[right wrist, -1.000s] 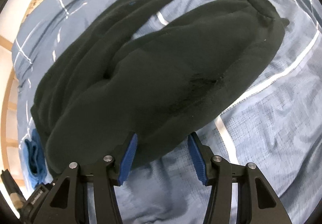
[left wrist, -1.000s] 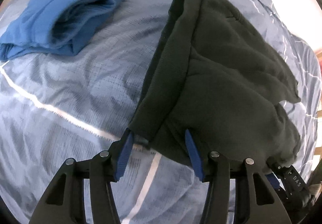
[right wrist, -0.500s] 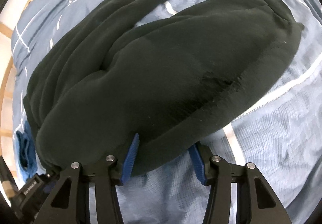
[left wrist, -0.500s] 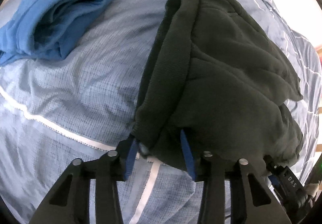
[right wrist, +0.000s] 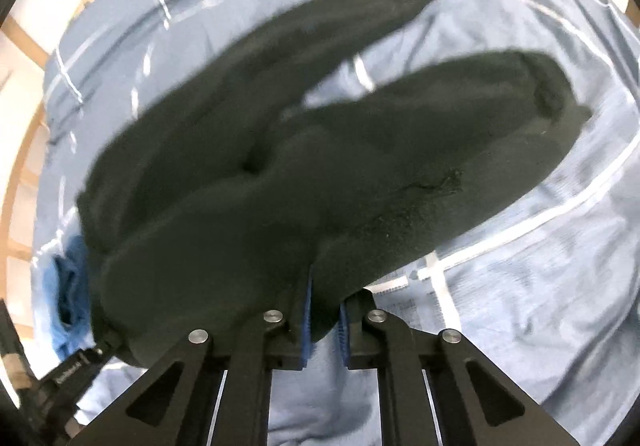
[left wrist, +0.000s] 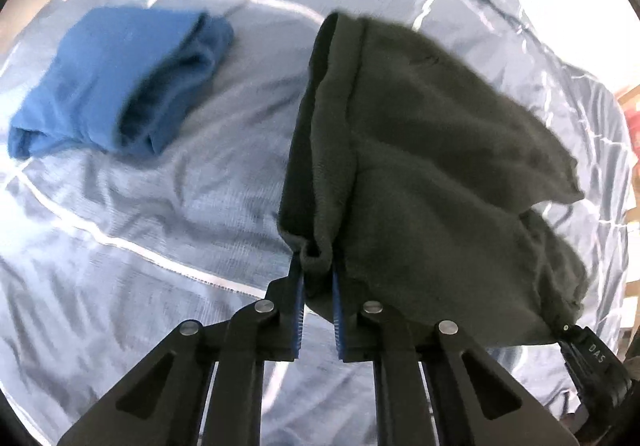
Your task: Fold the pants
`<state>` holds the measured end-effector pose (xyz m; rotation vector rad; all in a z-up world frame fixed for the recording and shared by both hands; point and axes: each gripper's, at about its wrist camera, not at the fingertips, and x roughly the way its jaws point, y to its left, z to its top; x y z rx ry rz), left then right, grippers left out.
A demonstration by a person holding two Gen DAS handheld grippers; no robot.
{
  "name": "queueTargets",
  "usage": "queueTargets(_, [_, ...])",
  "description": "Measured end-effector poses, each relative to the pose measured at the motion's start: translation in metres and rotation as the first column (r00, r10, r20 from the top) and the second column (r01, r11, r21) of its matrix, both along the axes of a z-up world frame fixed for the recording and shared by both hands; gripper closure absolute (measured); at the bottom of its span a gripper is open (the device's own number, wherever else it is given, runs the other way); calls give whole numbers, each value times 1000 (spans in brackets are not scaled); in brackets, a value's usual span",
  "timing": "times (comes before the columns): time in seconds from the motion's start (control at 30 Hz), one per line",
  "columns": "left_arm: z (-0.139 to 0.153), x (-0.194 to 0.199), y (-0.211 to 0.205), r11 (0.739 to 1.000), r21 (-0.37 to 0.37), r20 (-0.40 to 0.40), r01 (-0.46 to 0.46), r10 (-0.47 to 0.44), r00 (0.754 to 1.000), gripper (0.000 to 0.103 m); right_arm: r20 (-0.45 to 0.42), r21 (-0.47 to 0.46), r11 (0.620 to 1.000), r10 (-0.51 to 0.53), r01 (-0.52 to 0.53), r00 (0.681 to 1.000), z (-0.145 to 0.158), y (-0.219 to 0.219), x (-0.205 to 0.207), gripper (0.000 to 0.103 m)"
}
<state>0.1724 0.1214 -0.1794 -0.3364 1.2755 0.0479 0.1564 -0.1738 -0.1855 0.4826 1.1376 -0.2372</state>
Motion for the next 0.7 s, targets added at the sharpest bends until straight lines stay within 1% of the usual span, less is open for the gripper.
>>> queueTargets(0.13, [26, 8, -7, 1000, 0, 39, 9, -9, 999, 91, 64, -23, 999, 38, -36, 997, 35, -1, 8, 93])
queueTargets(0.2, [39, 21, -9, 999, 20, 63, 31, -33, 997, 91, 79, -36, 998, 63, -60, 995, 45, -5, 11, 93])
queueTargets(0.23, [47, 26, -11, 999, 33, 82, 43, -45, 996, 91, 87, -43, 996, 81, -77, 993, 51, -5, 19, 93])
queueTargets(0.27, [51, 28, -12, 998, 36, 95, 51, -55, 994, 91, 96, -48, 995, 95, -91, 991, 56, -11, 12, 93])
queueTargets(0.3, [58, 36, -14, 997, 41, 108, 62, -66, 992, 91, 105, -60, 992, 114, -108, 988, 62, -12, 19, 93])
queueTargets(0.33, [62, 40, -12, 997, 44, 116, 63, -68, 991, 91, 112, -75, 989, 132, -124, 985, 68, -12, 26, 93])
queueTargets(0.37, [66, 46, -12, 997, 46, 120, 64, -69, 990, 91, 116, -84, 987, 146, -137, 982, 72, -13, 24, 93])
queueTargets(0.43, [74, 61, -13, 996, 55, 130, 63, -70, 989, 91, 129, -90, 984, 166, -156, 978, 82, -13, 38, 93])
queueTargets(0.5, [77, 81, -13, 996, 62, 127, 56, -63, 990, 91, 136, -95, 981, 181, -169, 974, 90, -13, 53, 93])
queueTargets(0.57, [76, 98, -11, 998, 55, 113, 42, -48, 992, 91, 136, -90, 979, 194, -183, 971, 94, -13, 75, 94])
queueTargets(0.63, [71, 119, -9, 998, 56, 92, 33, -38, 995, 91, 136, -76, 979, 198, -189, 971, 94, -13, 97, 94])
queueTargets(0.7, [63, 138, -7, 998, 59, 80, 34, -38, 996, 91, 118, -86, 973, 224, -215, 967, 88, -10, 126, 94])
